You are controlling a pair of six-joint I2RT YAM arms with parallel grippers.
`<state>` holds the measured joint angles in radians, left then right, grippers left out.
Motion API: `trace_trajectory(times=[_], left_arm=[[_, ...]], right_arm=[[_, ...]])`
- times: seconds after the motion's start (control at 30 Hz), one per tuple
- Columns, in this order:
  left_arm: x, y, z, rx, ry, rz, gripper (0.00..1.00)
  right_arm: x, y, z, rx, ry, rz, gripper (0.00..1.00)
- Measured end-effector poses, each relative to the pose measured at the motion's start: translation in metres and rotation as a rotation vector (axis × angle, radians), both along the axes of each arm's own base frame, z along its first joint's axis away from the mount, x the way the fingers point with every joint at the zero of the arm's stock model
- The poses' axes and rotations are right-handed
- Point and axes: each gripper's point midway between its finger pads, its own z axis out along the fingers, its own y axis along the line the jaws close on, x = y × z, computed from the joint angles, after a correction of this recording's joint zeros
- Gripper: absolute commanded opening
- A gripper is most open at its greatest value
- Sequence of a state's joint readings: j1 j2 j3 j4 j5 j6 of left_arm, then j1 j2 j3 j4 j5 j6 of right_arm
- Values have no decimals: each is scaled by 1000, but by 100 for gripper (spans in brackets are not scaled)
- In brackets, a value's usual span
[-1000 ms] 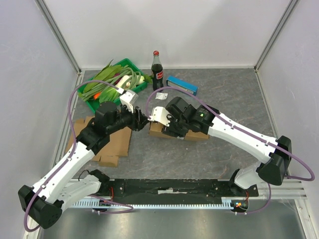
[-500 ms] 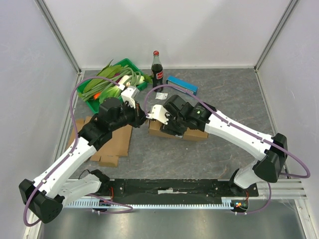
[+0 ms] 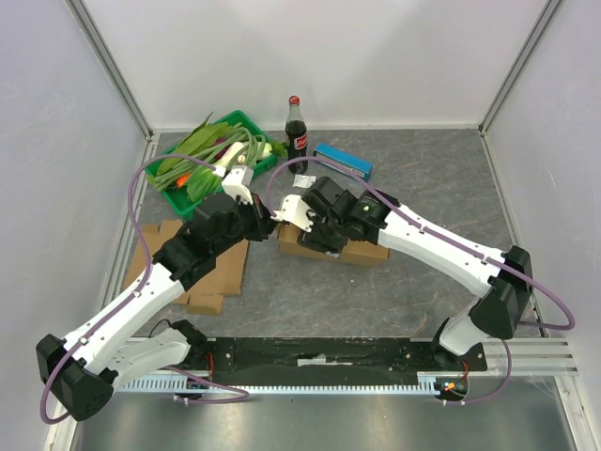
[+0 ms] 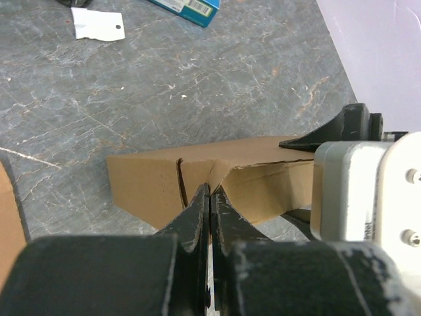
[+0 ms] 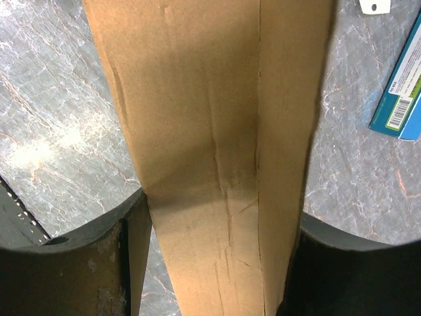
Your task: Fold the paper box
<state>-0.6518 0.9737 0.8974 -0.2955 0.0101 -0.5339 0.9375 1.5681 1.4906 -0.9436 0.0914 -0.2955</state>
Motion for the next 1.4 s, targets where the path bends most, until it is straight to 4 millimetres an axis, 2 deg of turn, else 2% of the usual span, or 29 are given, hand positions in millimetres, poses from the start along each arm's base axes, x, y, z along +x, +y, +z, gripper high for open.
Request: trace_trajectory(times=[0.33,0.57,0.63,0.67,0.7,0.77,0.8,0.87,0.93,1.0,1.1,1.17,1.23,1.3,1.33,1.4], left_arm=[[2,9,-28,6,-4,71,2],[6,10,-30,5,-22,87,2],[6,10,-31,5,-25,91,2],[7,10,-31,4,-27,92,2],[7,9,-32,2,-30,93,2],[8,9,-32,-2,-37,98,2],[9,9,-33,-4,-40,100,2],[11,10,-33,-5,-45,109,2],[13,10,-34,-3,-47,116,2],[14,10,-35,1,-46,121,2],[17,13,-38,13,-46,143,2],[20,15,-41,23,-43,159,2],[22,15,-44,31,-38,165,2],[22,14,-45,35,-35,166,2],[22,14,-45,35,-35,166,2],[22,14,-45,37,-33,166,2]], right_arm=[[4,5,-10,-32,16,9,27],[7,4,-11,-32,35,4,28],[8,4,-11,-33,39,3,33],[9,4,-11,-32,41,3,39],[9,4,-11,-32,43,1,48],[11,4,-10,-27,47,-11,60],[12,3,-10,-23,50,-25,73],[14,3,-10,-7,53,-48,82],[17,7,-7,58,65,-100,97],[19,7,-3,139,100,-166,98],[22,-4,9,232,142,-274,98],[25,-15,24,305,152,-355,97],[28,-32,43,374,135,-437,97],[30,-57,63,424,88,-529,97],[29,-72,72,438,56,-574,95],[24,-92,85,465,13,-627,84]])
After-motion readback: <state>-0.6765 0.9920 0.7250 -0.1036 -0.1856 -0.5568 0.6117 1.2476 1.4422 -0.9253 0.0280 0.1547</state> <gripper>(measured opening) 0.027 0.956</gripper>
